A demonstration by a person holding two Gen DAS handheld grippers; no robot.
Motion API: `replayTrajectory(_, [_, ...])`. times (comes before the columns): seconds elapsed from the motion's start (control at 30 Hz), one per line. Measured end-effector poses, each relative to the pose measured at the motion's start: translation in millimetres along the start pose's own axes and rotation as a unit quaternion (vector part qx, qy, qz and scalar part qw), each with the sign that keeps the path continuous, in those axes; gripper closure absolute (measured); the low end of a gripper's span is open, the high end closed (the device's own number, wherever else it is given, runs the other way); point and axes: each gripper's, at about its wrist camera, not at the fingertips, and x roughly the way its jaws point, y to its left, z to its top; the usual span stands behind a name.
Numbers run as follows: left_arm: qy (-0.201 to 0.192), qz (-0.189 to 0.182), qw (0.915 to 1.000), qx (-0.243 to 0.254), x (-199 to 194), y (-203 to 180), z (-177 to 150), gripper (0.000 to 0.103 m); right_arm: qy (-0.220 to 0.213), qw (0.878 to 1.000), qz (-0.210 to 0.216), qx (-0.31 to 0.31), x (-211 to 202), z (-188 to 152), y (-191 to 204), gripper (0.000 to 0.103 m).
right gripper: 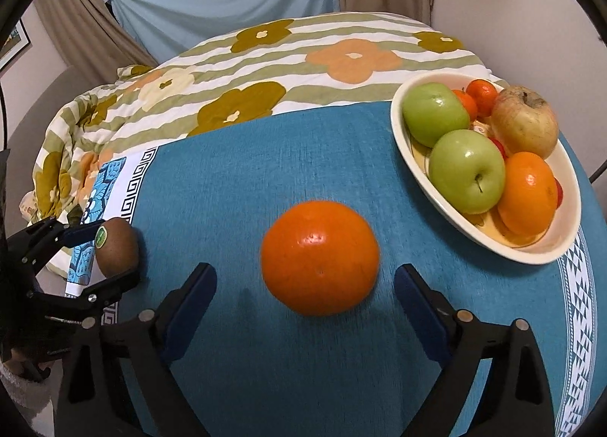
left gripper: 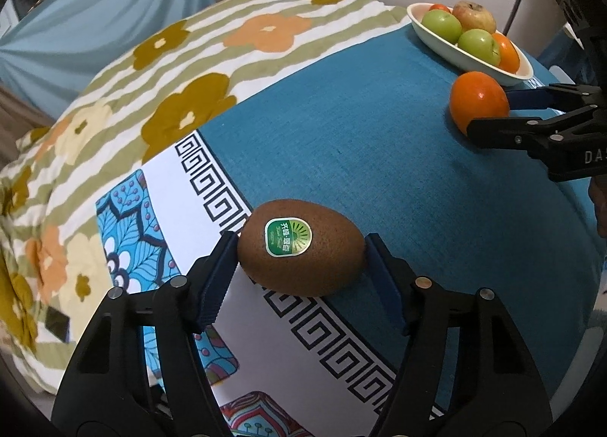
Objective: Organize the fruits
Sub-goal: 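Grasp the brown kiwi with the left gripper while the right grasps the orange, then place the kiwi in the bowl with the left gripper while the right places the orange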
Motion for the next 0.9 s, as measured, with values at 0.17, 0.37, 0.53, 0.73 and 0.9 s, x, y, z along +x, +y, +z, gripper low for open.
replayTrajectory(0.17, [0.004, 0.005, 0.9998, -0.019, -2, 2, -2, 0.031, 0.000, 1.000, -0.002, -0.006, 4, 3, 0, 0.017])
replayTrajectory(0.37, [0.011, 0.015, 0.9991, -0.038, -7, 5, -6, 0.032, 0.008, 1.000, 0.002, -0.011, 9, 3, -1, 0.030])
replayTrajectory(0.53, [0.010, 0.025, 0.9979, -0.059, -16, 9, -10, 0.032, 0.007, 1.000, -0.003, -0.019, 7, 4, -3, 0.044])
replayTrajectory(0.73, [0.002, 0.035, 0.9961, -0.081, -33, 7, -8, 0.032, 0.003, 1.000, 0.006, -0.017, -3, 2, -6, 0.045])
replayTrajectory(0.9, [-0.004, 0.042, 0.9945, -0.096, -50, -1, -1, 0.032, -0.010, 0.999, 0.019, -0.024, -22, 3, -9, 0.045])
